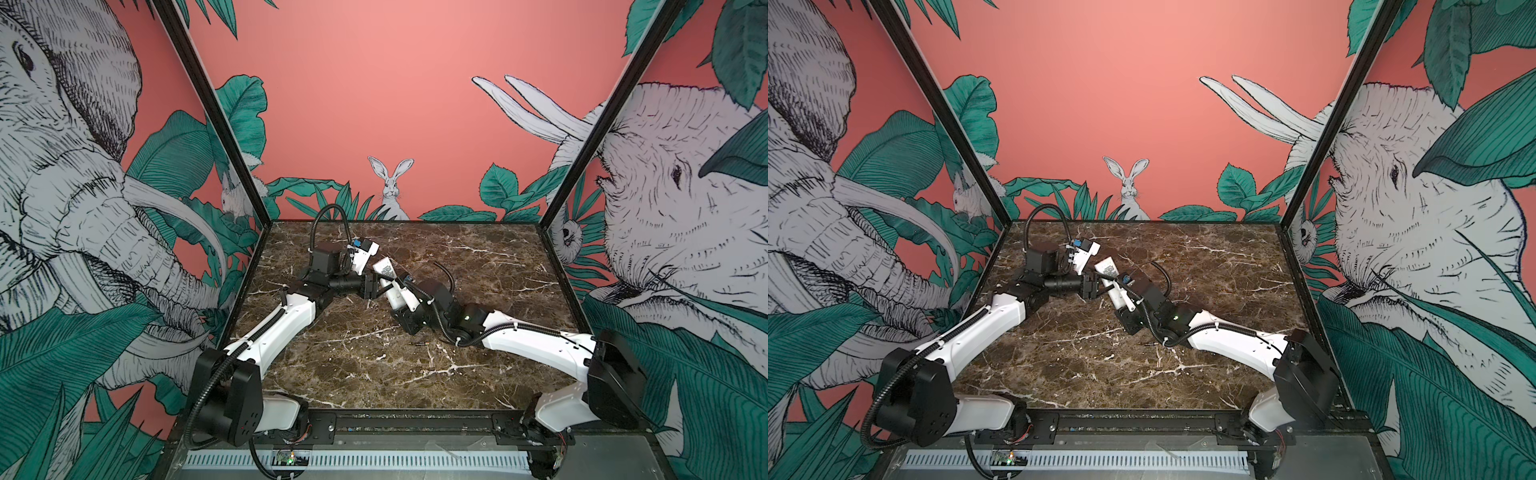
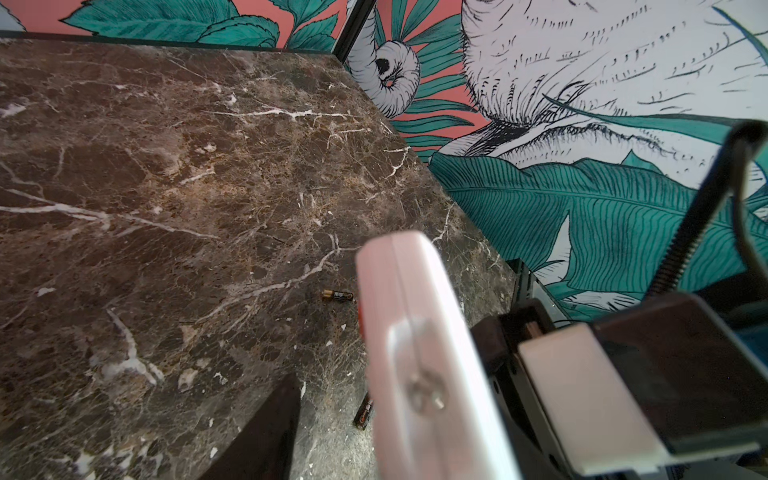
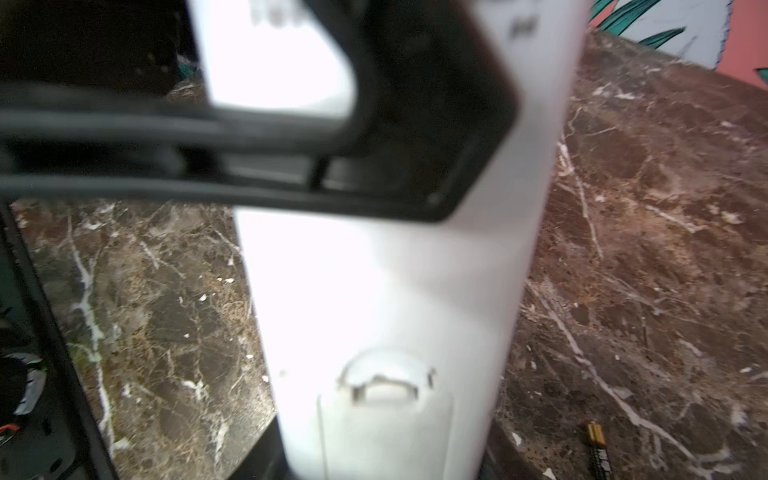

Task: Load the batteries into the remote control
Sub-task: 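Lower the remote flat onto the table with both grippers, back cover up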

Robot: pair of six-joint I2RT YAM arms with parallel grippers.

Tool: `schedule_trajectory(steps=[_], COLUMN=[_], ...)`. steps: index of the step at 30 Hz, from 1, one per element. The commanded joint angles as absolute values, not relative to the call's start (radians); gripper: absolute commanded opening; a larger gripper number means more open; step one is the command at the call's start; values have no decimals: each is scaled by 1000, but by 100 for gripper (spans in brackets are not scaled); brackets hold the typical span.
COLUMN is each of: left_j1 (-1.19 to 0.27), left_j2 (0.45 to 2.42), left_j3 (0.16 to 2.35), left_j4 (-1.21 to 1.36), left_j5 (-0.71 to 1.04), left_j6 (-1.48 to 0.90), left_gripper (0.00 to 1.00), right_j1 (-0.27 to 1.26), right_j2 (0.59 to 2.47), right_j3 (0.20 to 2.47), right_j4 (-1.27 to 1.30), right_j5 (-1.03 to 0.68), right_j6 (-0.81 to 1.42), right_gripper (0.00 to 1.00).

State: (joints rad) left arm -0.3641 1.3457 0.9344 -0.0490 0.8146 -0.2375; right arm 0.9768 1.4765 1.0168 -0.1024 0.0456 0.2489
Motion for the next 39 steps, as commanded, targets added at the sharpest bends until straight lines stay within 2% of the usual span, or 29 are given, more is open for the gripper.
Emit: schedule_trajectory(steps=[1, 9, 16, 18, 21, 22, 25, 28, 30, 33, 37, 39], left_j1=[-358, -357, -337, -317, -281, -273, -264, -263, -262, -262, -262, -263], left_j2=[1358, 1374, 1361, 1355, 1341, 1334, 1309, 1290, 1272, 1258, 1234, 1219], left_j3=[956, 940, 909, 893, 870, 861, 828, 775, 710, 623, 542, 493], left_j4=[-48, 18, 72, 93, 90, 90, 75, 95, 177, 300, 384, 468], left_j5=[763, 771, 745, 735, 699, 691, 612, 530, 499, 454, 402, 379], left_j6=[-243, -291, -329, -352, -368, -371, -365, -366, -388, -435, -451, -467], left_gripper=[48, 34, 18, 14, 9, 9, 8, 6, 6, 5, 5, 5], right_j1=[1017, 1045, 1043, 1042, 1024, 1017, 994, 970, 893, 829, 812, 810], right_j2=[1436, 1425, 1437, 1442, 1438, 1437, 1437, 1449, 1479, 1540, 1636, 1705], right_j3=[1003, 959, 957, 956, 940, 935, 922, 906, 914, 919, 931, 975], right_j4=[-2, 70, 76, 76, 92, 96, 117, 109, 135, 196, 271, 279], right_j5=[146, 189, 149, 130, 85, 74, 42, 138, -62, -215, -309, -359], right_j6=[213, 229, 232, 235, 255, 263, 294, 450, 486, 613, 734, 819], right_gripper=[23, 24, 36, 47, 91, 99, 99, 100, 100, 99, 98, 93])
